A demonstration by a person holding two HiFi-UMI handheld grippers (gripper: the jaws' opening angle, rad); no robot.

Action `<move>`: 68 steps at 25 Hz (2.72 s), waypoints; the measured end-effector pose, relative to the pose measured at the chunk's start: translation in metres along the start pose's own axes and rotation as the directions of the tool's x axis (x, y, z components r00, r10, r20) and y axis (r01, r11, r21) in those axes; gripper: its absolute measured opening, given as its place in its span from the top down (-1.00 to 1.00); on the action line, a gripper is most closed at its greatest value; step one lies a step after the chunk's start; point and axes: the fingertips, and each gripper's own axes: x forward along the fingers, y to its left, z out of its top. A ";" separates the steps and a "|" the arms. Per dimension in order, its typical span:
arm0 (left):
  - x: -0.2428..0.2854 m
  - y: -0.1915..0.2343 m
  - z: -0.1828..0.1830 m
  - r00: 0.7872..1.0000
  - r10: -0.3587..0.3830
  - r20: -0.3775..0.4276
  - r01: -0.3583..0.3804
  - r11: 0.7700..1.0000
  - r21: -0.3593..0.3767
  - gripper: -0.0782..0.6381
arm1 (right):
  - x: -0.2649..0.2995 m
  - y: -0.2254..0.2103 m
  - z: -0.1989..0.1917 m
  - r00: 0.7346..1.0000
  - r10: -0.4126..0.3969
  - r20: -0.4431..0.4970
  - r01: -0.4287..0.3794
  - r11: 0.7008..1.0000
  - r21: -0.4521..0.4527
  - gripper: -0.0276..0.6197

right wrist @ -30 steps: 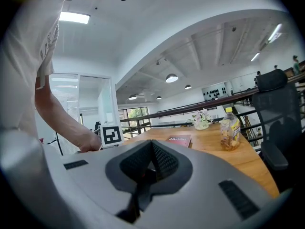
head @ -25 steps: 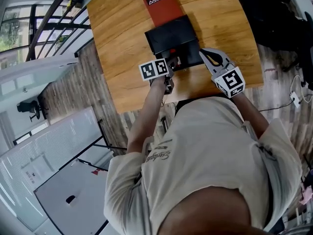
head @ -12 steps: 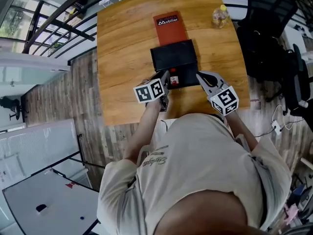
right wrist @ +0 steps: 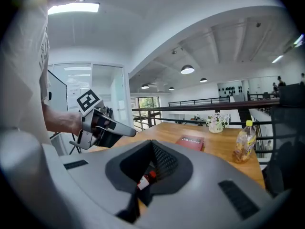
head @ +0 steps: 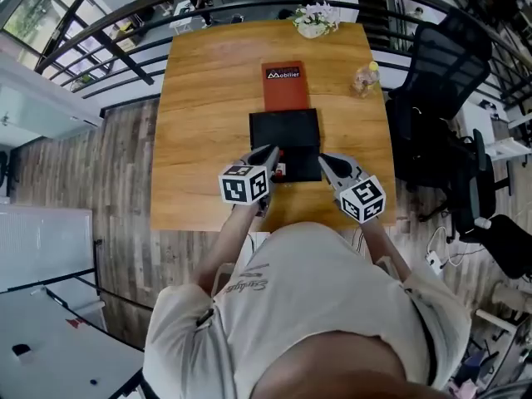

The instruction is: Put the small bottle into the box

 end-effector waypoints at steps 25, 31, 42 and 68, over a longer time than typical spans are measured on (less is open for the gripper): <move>-0.090 -0.045 0.143 0.943 -0.013 0.333 -0.063 0.975 0.215 0.66 | -0.035 0.024 0.179 0.957 0.071 0.281 0.015 0.956 -0.292 0.93; -0.096 -0.049 0.163 0.924 -0.016 0.381 -0.094 0.959 0.268 0.66 | -0.038 0.033 0.199 0.944 0.083 0.320 0.050 0.922 -0.385 0.93; -0.092 -0.045 0.164 0.922 -0.005 0.388 -0.120 0.947 0.298 0.66 | -0.050 0.007 0.190 0.929 -0.046 0.368 0.153 0.951 -0.268 0.93; -0.104 -0.007 0.110 0.948 -0.007 0.318 -0.090 0.954 0.287 0.66 | -0.024 0.037 0.133 0.949 -0.078 0.305 0.128 0.981 -0.148 0.93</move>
